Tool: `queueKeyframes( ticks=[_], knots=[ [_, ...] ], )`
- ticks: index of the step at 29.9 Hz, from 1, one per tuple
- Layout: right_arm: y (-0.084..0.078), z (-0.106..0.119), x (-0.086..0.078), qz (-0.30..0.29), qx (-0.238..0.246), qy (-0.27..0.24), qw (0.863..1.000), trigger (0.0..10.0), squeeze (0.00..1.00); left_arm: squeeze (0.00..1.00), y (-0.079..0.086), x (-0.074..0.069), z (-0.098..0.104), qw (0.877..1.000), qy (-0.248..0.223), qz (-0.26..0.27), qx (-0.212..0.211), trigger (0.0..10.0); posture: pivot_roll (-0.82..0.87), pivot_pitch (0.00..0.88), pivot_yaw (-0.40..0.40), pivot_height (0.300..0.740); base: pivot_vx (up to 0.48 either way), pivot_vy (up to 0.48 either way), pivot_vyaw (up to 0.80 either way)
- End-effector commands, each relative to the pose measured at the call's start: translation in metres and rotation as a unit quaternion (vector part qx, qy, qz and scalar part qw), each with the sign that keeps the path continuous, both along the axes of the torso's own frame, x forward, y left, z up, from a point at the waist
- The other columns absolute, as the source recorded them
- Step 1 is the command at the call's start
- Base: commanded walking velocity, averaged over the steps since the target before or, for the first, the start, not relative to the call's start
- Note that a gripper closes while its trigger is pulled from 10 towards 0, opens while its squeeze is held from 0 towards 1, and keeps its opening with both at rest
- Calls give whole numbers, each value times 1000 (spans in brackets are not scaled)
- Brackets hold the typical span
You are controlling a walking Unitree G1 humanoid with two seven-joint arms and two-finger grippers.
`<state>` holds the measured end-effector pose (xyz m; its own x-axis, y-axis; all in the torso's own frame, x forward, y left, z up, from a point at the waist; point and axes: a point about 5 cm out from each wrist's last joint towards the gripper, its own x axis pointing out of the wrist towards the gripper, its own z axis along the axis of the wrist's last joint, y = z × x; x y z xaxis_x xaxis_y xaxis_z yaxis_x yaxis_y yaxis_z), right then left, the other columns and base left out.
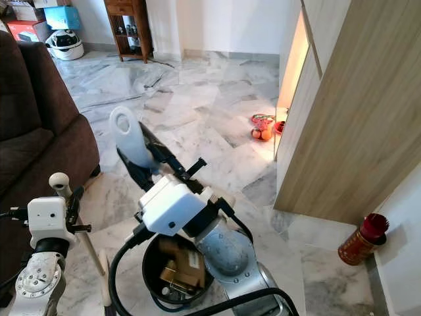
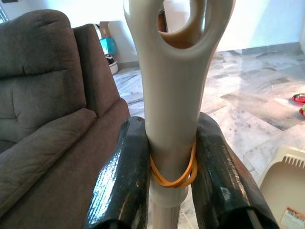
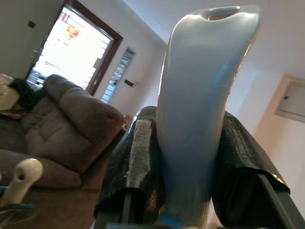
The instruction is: Sweep floor
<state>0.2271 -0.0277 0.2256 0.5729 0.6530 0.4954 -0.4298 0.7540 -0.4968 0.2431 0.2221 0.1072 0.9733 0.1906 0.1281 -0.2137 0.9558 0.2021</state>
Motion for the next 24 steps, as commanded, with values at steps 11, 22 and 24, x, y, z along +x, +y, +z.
queueKeyframes(
  ticks=[11,22,24],
  knots=[
    [-61,12,43,-178,12,-55,982,10000,0,0,2,2,9,1000,-28,4,6,10000,154,35,32,740,0,0,0],
    [-110,-29,64,-293,52,36,954,10000,0,0,3,1,9,1000,-28,3,5,10000,157,37,34,740,0,0,0],
    [-128,-44,68,-331,71,64,939,10000,0,0,3,0,9,1000,-27,2,6,10000,158,38,36,740,0,0,0]
  ],
)
